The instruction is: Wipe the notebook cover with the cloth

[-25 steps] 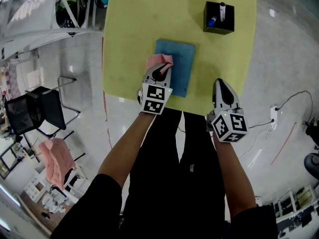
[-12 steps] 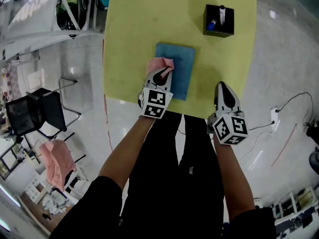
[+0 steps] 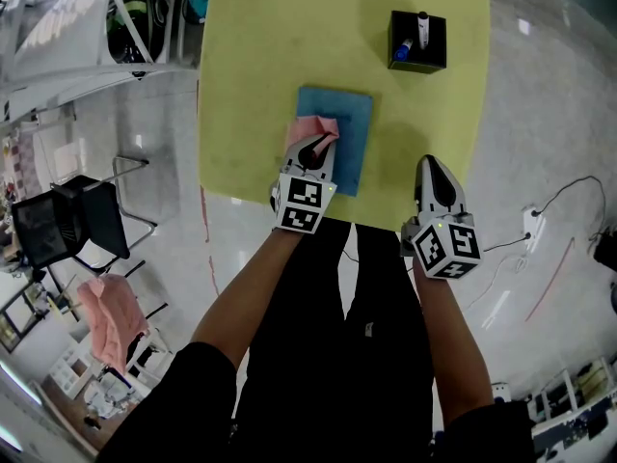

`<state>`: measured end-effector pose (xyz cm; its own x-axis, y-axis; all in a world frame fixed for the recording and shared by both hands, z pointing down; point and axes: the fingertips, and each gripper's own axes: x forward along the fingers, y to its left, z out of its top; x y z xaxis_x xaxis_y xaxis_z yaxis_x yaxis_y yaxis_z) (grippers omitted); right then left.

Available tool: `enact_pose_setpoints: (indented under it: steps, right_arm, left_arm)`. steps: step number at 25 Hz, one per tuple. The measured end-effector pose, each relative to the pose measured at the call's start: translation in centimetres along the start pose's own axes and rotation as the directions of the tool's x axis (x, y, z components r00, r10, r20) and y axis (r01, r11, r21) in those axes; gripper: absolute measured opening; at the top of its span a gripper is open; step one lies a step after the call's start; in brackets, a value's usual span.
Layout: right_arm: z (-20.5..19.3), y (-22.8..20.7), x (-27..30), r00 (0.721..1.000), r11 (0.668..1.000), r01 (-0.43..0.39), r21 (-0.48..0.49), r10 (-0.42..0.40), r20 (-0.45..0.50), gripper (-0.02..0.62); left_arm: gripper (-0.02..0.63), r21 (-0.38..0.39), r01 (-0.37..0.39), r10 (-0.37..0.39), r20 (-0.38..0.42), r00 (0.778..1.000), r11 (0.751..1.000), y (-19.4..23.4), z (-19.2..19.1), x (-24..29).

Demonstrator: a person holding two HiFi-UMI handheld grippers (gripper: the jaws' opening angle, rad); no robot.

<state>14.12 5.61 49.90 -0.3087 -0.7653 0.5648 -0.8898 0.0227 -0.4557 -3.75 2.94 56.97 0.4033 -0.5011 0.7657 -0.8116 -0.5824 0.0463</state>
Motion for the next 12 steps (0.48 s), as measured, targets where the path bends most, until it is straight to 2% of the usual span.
enact_pose_setpoints:
  steps: [12]
  right_arm:
    - [0.05, -0.26, -0.38, 1.0, 1.0, 0.006, 0.024, -0.006, -0.003, 0.032]
  left_arm:
    - [0.031, 0.002, 0.016, -0.016, 0.005, 1.0, 1.0, -0.76, 0.07, -0.06]
